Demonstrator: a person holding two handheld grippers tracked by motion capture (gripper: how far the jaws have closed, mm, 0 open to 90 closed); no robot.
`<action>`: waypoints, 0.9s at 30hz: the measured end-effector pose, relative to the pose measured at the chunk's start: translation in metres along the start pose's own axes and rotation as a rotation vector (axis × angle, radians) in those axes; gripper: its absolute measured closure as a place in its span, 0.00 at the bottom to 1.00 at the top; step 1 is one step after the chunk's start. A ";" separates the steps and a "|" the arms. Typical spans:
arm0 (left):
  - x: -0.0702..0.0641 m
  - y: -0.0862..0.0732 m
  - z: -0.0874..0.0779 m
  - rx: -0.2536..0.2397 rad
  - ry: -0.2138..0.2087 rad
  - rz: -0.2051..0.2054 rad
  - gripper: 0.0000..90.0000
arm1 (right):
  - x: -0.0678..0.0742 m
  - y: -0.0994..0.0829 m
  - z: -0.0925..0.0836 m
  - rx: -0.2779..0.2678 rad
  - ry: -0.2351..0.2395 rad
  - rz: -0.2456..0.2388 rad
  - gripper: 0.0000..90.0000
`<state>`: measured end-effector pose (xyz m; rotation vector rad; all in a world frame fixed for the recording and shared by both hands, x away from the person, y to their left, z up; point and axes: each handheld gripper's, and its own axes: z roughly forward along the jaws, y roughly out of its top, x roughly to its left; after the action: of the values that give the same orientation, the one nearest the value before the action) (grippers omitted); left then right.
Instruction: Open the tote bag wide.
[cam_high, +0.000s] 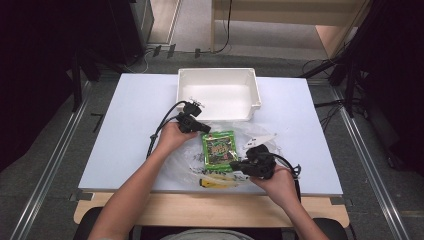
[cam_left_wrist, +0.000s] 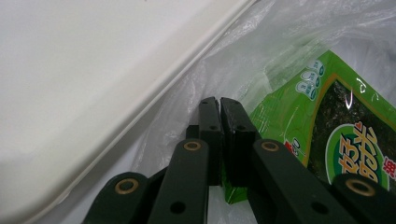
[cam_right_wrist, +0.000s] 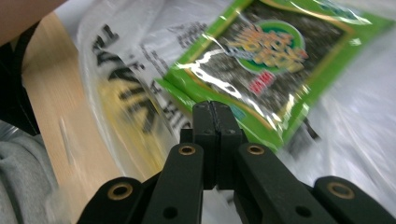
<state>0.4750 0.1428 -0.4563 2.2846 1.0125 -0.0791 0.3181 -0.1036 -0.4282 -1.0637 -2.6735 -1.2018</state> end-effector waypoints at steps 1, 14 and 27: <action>0.000 0.000 0.000 0.000 0.000 -0.001 0.98 | 0.001 0.003 0.004 0.001 0.006 -0.007 1.00; -0.001 -0.001 0.001 -0.003 -0.006 0.004 0.98 | 0.020 0.031 0.041 0.032 0.085 -0.063 1.00; 0.000 0.000 0.002 -0.015 -0.003 0.003 0.98 | 0.033 0.014 0.068 0.087 0.130 -0.086 1.00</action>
<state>0.4759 0.1416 -0.4579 2.2720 1.0047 -0.0731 0.3176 -0.0324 -0.4570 -0.8367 -2.6686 -1.1134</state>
